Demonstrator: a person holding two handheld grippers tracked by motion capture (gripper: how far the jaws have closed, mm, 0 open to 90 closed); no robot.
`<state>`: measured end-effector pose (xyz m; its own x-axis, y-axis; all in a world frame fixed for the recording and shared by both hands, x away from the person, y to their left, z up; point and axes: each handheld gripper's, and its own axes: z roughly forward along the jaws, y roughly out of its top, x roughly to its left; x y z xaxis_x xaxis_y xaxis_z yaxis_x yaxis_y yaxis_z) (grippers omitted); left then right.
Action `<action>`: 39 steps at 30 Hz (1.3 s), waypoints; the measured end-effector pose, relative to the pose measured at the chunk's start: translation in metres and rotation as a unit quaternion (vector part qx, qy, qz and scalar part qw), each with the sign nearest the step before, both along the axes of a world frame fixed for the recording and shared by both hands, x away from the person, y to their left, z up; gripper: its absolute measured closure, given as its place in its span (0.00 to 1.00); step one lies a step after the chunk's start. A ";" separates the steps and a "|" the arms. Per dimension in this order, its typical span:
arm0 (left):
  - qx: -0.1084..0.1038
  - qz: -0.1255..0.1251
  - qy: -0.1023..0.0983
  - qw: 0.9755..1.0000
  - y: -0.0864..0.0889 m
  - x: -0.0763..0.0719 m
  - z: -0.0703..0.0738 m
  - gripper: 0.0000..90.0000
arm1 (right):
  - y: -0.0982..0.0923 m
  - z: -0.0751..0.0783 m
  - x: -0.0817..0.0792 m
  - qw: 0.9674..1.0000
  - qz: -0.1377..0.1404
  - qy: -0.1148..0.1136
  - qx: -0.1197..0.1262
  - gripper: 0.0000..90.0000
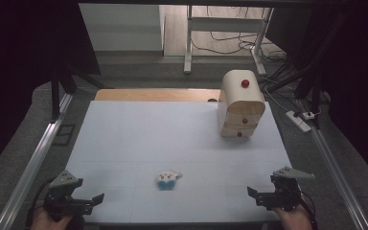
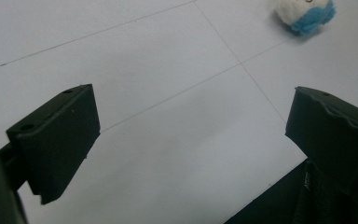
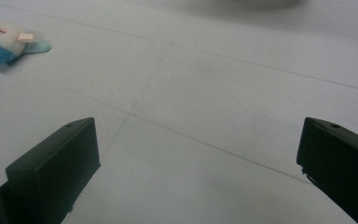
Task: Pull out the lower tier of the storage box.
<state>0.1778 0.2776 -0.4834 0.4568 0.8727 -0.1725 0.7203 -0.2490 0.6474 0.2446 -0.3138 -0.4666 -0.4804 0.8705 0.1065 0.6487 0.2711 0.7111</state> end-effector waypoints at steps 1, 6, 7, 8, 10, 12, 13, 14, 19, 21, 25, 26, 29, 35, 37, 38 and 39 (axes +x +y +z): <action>-0.001 0.000 0.000 1.000 0.000 0.000 0.000 0.03 | 0.000 0.000 0.000 1.000 0.001 0.000 -0.002 0.00; -0.002 0.000 0.002 1.000 0.001 0.000 0.000 0.03 | 0.000 0.001 0.000 1.000 0.002 -0.007 0.006 0.00; -0.003 -0.001 0.003 1.000 0.001 0.001 0.000 0.03 | 0.000 0.001 0.000 1.000 0.001 -0.010 0.006 0.00; -0.003 0.000 0.003 1.000 0.001 0.001 0.000 0.03 | 0.000 0.002 0.000 1.000 0.001 -0.012 0.003 0.00; -0.005 0.000 0.003 1.000 0.001 0.001 0.000 0.03 | 0.001 0.002 0.000 1.000 0.003 -0.013 0.003 0.00; -0.006 0.000 0.004 1.000 0.001 0.001 0.000 0.03 | 0.001 0.003 0.000 1.000 0.005 -0.015 0.004 0.00; -0.006 0.001 0.005 1.000 0.002 0.001 0.000 0.03 | 0.002 0.003 0.001 1.000 0.006 -0.015 0.003 0.00; -0.007 0.001 0.006 1.000 0.002 0.001 0.000 0.03 | 0.002 0.003 0.001 1.000 0.007 -0.015 0.005 0.00; -0.011 -0.001 0.011 1.000 0.003 0.002 -0.001 0.04 | 0.004 0.002 0.002 1.000 0.013 -0.015 0.003 0.00; -0.013 -0.001 0.010 1.000 0.003 0.002 -0.001 0.04 | 0.005 0.002 0.002 1.000 0.014 -0.017 0.003 0.00; -0.015 0.000 0.010 1.000 0.003 0.002 -0.001 0.04 | 0.006 0.004 0.003 0.999 0.011 -0.030 0.011 0.00; -0.016 0.000 0.010 1.000 0.003 0.002 -0.001 0.04 | 0.007 0.004 0.003 0.999 0.011 -0.032 0.013 0.00; -0.017 0.000 0.010 1.000 0.004 0.002 -0.001 0.04 | 0.008 0.005 0.005 0.999 0.009 -0.037 0.015 0.00; -0.018 0.002 0.010 1.000 0.004 0.002 -0.001 0.03 | 0.010 0.006 0.008 0.999 0.011 -0.040 0.024 0.00; -0.017 0.002 0.010 1.000 0.004 0.002 -0.001 0.03 | 0.010 0.006 0.010 0.999 0.014 -0.033 0.030 0.00; -0.018 0.002 0.011 1.000 0.004 0.002 -0.001 0.02 | 0.009 0.005 0.013 0.999 0.017 -0.029 0.036 0.00; -0.018 0.002 0.011 1.000 0.004 0.002 -0.001 0.02 | 0.009 0.005 0.013 0.999 0.017 -0.029 0.036 0.00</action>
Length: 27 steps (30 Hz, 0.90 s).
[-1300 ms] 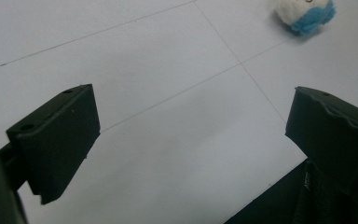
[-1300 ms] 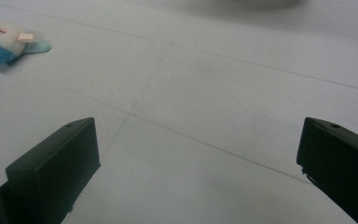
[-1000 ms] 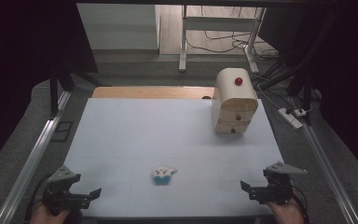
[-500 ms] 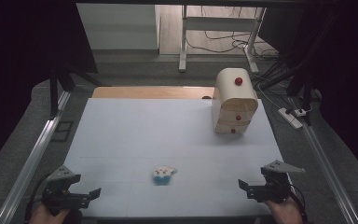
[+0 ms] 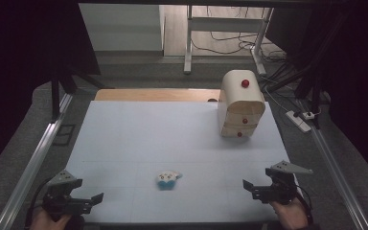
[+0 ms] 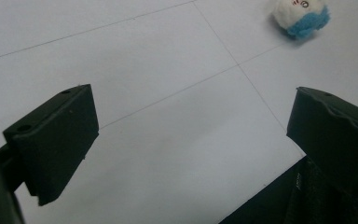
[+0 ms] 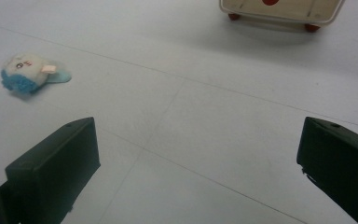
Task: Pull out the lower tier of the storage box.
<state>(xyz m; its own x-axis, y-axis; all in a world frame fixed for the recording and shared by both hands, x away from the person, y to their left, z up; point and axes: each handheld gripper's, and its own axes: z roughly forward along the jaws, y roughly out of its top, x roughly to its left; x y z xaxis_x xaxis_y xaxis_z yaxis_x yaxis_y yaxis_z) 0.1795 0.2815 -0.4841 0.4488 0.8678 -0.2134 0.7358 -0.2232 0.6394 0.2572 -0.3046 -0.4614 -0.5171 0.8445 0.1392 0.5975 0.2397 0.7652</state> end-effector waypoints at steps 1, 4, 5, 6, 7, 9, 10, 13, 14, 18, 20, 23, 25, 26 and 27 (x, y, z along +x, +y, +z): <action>0.000 0.000 0.000 1.000 0.000 0.000 0.000 0.02 | 0.000 0.000 0.001 1.000 0.001 0.001 0.000 0.00; -0.001 0.002 0.002 1.000 0.000 0.000 0.000 0.02 | 0.001 0.000 0.003 1.000 0.005 0.002 0.002 0.00; 0.000 0.002 0.003 1.000 0.000 0.000 0.000 0.02 | 0.002 -0.001 0.005 1.000 0.007 -0.001 0.000 0.00; -0.001 0.002 0.003 1.000 0.000 0.001 0.000 0.02 | 0.002 -0.001 0.005 1.000 0.007 -0.001 0.000 0.00; -0.001 0.002 0.003 1.000 0.000 0.001 0.000 0.02 | 0.002 -0.001 0.005 1.000 0.007 -0.001 -0.001 0.00; -0.001 0.002 0.003 1.000 0.000 0.001 0.000 0.02 | 0.004 -0.001 0.007 1.000 0.009 -0.003 -0.004 0.00; -0.001 0.002 0.004 1.000 0.000 0.001 0.000 0.02 | 0.004 -0.002 0.008 1.000 0.008 -0.004 -0.005 0.00; -0.001 0.002 0.004 1.000 0.000 0.001 0.000 0.02 | 0.006 -0.002 0.011 1.000 0.009 -0.004 -0.004 0.00; -0.001 0.002 0.004 1.000 0.000 0.001 0.000 0.02 | 0.007 -0.002 0.012 1.000 0.008 -0.003 -0.003 0.00; -0.001 0.001 0.004 1.000 0.000 0.001 0.000 0.02 | 0.008 -0.003 0.017 1.000 0.006 0.000 -0.004 0.00; -0.001 0.002 0.004 1.000 0.000 0.001 0.000 0.02 | 0.009 -0.004 0.020 1.000 0.005 0.004 -0.004 0.00; -0.001 0.002 0.004 1.000 0.000 0.001 0.000 0.02 | 0.009 -0.004 0.022 1.000 0.002 0.007 -0.003 0.00; -0.001 0.002 0.004 1.000 0.000 0.001 0.000 0.02 | 0.009 -0.004 0.024 1.000 0.000 0.007 -0.001 0.00; -0.001 0.002 0.004 1.000 0.000 0.001 0.000 0.02 | 0.009 -0.004 0.024 1.000 0.000 0.007 -0.001 0.00; -0.001 0.002 0.004 1.000 0.000 0.001 0.000 0.02 | 0.009 -0.004 0.025 1.000 -0.001 0.007 0.000 0.00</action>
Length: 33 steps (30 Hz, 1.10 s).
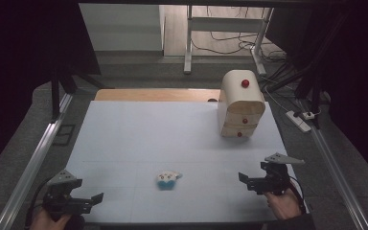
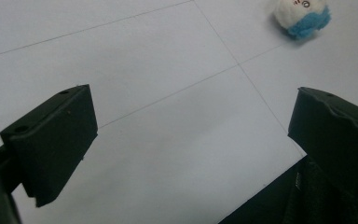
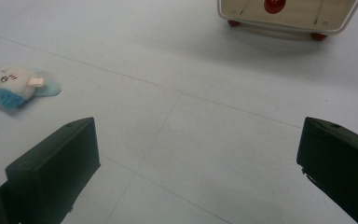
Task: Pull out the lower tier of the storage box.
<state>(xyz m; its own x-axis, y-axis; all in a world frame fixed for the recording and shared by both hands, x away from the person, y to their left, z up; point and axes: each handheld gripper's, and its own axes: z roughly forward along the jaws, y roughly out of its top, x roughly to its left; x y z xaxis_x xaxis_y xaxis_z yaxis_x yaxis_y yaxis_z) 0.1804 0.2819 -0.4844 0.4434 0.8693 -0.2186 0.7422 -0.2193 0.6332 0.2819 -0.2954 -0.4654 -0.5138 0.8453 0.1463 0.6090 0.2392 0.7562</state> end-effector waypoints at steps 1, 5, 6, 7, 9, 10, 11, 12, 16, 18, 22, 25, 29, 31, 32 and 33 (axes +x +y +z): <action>0.000 0.000 0.000 1.000 0.000 0.000 0.000 0.02 | 0.000 0.000 0.001 1.000 -0.001 0.001 0.000 0.00; 0.000 0.000 0.001 1.000 0.000 0.000 0.000 0.01 | 0.002 0.000 0.004 1.000 -0.002 0.003 0.003 0.00; 0.000 0.000 0.001 1.000 0.000 0.000 0.000 0.01 | 0.003 0.000 0.005 1.000 -0.001 0.002 0.002 0.00; 0.000 0.000 0.001 1.000 0.000 0.000 0.000 0.01 | 0.004 0.000 0.005 1.000 0.000 0.000 0.001 0.00; -0.003 -0.001 0.003 1.000 0.000 0.000 0.000 0.01 | 0.006 0.001 0.006 1.000 0.003 -0.003 -0.001 0.00; -0.004 -0.002 0.005 1.000 0.000 0.000 0.000 0.01 | 0.007 0.001 0.007 1.000 0.004 -0.003 -0.002 0.00; -0.004 -0.002 0.005 1.000 0.000 0.000 0.000 0.01 | 0.008 0.001 0.008 1.000 0.006 -0.004 -0.005 0.00; -0.004 -0.003 0.006 1.000 0.000 0.000 0.000 0.01 | 0.008 0.000 0.009 1.000 0.007 -0.003 -0.005 0.00; -0.003 -0.004 0.005 1.000 0.000 0.000 0.000 0.01 | 0.011 -0.001 0.013 1.000 0.009 -0.002 -0.007 0.00; -0.004 -0.004 0.005 1.000 0.000 0.000 0.000 0.01 | 0.012 -0.001 0.014 1.000 0.009 -0.007 -0.005 0.00; -0.004 -0.003 0.005 1.000 0.000 0.000 0.000 0.01 | 0.014 0.000 0.020 1.000 0.008 -0.019 -0.003 0.00; -0.005 -0.004 0.005 1.000 0.000 0.000 0.000 0.01 | 0.015 -0.001 0.023 1.000 0.010 -0.017 -0.008 0.00; -0.007 -0.003 0.003 1.000 0.001 0.000 0.000 0.01 | 0.017 -0.002 0.028 1.000 0.009 -0.015 -0.011 0.00; -0.007 -0.002 0.002 1.000 0.001 0.000 0.000 0.01 | 0.018 -0.002 0.030 1.000 0.009 -0.015 -0.011 0.00; -0.007 -0.002 0.001 1.000 0.001 0.000 0.000 0.01 | 0.019 -0.002 0.031 1.000 0.008 -0.015 -0.011 0.00; -0.007 -0.002 0.001 1.000 0.001 0.000 0.000 0.01 | 0.019 -0.002 0.032 1.000 0.007 -0.014 -0.009 0.00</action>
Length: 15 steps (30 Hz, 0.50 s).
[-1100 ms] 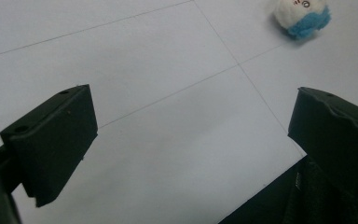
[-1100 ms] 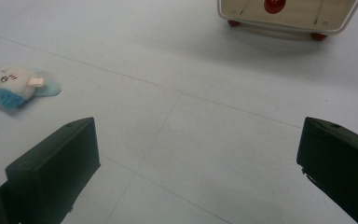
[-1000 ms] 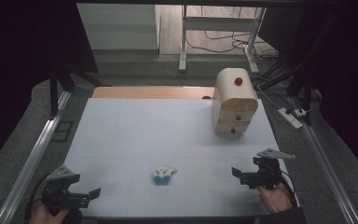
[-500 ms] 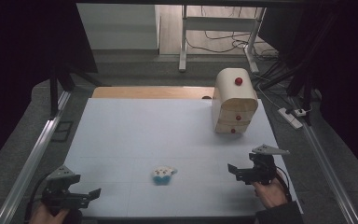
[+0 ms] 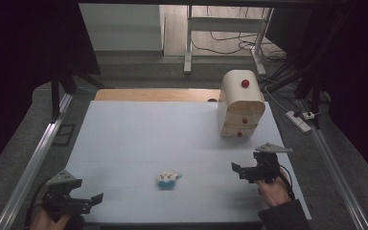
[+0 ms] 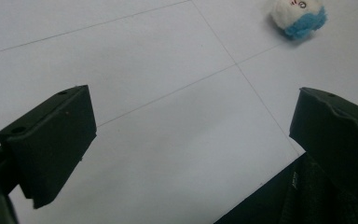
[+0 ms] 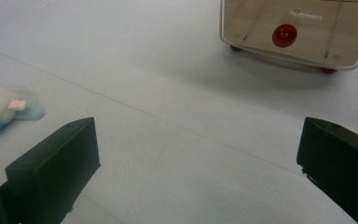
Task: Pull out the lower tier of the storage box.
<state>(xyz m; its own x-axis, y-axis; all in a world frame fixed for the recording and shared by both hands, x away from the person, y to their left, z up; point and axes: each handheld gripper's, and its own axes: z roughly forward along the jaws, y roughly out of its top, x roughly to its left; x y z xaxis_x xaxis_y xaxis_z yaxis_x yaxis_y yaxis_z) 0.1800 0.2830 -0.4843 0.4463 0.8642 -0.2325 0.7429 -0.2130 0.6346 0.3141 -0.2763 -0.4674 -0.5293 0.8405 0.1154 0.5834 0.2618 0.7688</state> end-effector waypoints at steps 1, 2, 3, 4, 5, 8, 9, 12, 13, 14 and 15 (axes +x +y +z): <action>0.001 0.001 -0.001 1.000 0.000 0.000 0.000 0.01 | 0.000 0.000 0.001 1.000 -0.001 0.001 0.001 0.00; 0.003 0.002 -0.002 1.000 0.000 0.000 0.000 0.01 | 0.000 0.000 0.003 1.000 -0.002 0.003 0.002 0.00; 0.003 0.001 -0.003 1.000 0.000 0.000 0.000 0.00 | 0.000 -0.001 0.004 1.000 -0.003 0.005 0.002 0.00; 0.004 0.002 -0.004 1.000 0.000 -0.001 0.001 0.00 | 0.000 -0.001 0.005 1.000 -0.005 0.003 0.003 0.00; 0.004 0.002 -0.005 1.000 0.000 -0.001 0.001 0.00 | 0.001 -0.002 0.006 1.000 -0.007 0.003 0.002 0.00; -0.001 0.000 -0.004 1.000 0.000 0.000 0.001 0.00 | 0.000 -0.003 0.010 1.000 -0.008 0.006 0.001 0.00; -0.001 0.000 -0.004 1.000 0.000 0.000 0.001 0.00 | 0.000 -0.003 0.011 1.000 -0.009 0.007 0.001 0.00; 0.005 0.001 -0.014 1.000 0.002 -0.001 0.001 0.00 | 0.001 -0.004 0.014 1.000 -0.011 0.009 -0.005 0.00; 0.007 0.001 -0.018 1.000 0.002 -0.001 0.002 0.00 | 0.001 -0.004 0.015 1.000 -0.013 0.011 -0.008 0.00; 0.008 0.001 -0.019 1.000 0.002 -0.002 0.002 0.00 | 0.002 -0.004 0.017 1.000 -0.014 0.011 -0.008 0.00; 0.012 0.003 -0.022 1.000 0.002 -0.002 0.002 0.00 | 0.002 -0.004 0.017 1.000 -0.014 0.012 -0.009 0.00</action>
